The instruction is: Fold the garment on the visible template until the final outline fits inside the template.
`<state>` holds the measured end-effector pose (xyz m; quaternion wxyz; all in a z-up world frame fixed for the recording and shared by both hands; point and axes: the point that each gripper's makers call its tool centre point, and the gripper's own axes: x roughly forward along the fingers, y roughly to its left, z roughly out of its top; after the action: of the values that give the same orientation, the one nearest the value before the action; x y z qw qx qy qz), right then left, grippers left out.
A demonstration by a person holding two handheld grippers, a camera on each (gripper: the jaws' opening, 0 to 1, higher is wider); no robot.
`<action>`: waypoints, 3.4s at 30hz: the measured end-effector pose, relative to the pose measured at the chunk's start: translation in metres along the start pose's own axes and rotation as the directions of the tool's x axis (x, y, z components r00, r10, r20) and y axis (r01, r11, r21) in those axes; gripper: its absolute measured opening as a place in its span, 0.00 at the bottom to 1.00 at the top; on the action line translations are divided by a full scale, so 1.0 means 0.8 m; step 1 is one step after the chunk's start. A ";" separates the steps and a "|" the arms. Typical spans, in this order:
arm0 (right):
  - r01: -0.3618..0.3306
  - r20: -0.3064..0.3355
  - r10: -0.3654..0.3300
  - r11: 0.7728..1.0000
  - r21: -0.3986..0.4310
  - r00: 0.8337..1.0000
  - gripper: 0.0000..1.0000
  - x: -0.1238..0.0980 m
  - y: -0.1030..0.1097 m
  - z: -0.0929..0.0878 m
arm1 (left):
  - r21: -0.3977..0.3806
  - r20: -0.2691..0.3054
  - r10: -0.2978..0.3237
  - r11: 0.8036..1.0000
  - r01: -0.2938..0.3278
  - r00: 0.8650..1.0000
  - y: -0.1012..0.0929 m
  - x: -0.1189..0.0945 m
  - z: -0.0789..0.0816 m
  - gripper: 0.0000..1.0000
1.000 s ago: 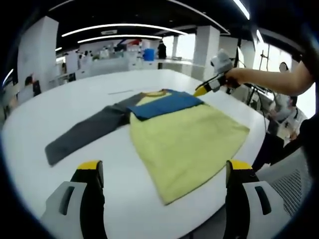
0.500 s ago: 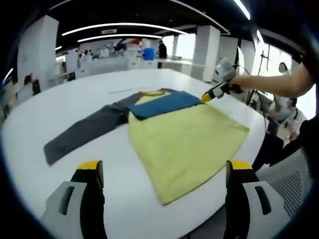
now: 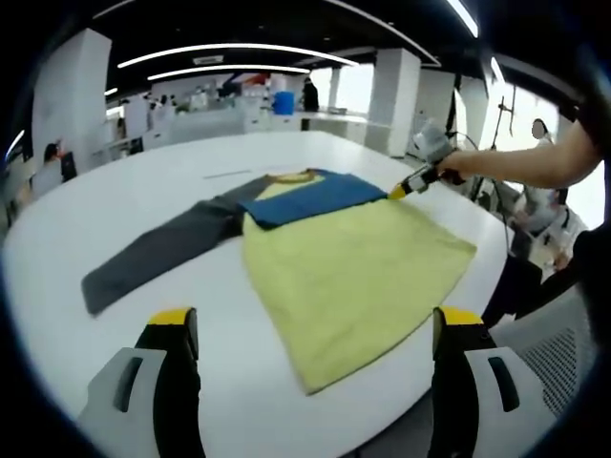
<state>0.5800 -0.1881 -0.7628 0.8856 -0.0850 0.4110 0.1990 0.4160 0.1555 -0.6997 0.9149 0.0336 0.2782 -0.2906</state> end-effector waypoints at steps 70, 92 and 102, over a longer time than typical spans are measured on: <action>-0.304 0.242 0.318 0.948 -0.093 0.917 0.98 -0.095 0.095 0.060 | -0.024 0.026 0.053 0.998 -0.052 0.998 0.035 -0.013 0.015 0.99; -0.349 0.235 0.389 0.917 -0.195 0.891 0.99 -0.143 0.148 0.029 | -0.080 0.048 0.219 0.973 -0.215 0.974 0.129 -0.036 0.020 0.99; -0.339 0.211 0.384 0.914 -0.221 0.899 0.97 -0.149 0.151 0.015 | -0.164 0.076 0.354 0.926 -0.339 0.932 0.198 -0.048 0.034 0.96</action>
<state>0.4677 -0.1084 -0.6626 0.8663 -0.0600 0.2851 0.4057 0.4906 0.3002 -0.6722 0.9650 -0.0012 0.2406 -0.1042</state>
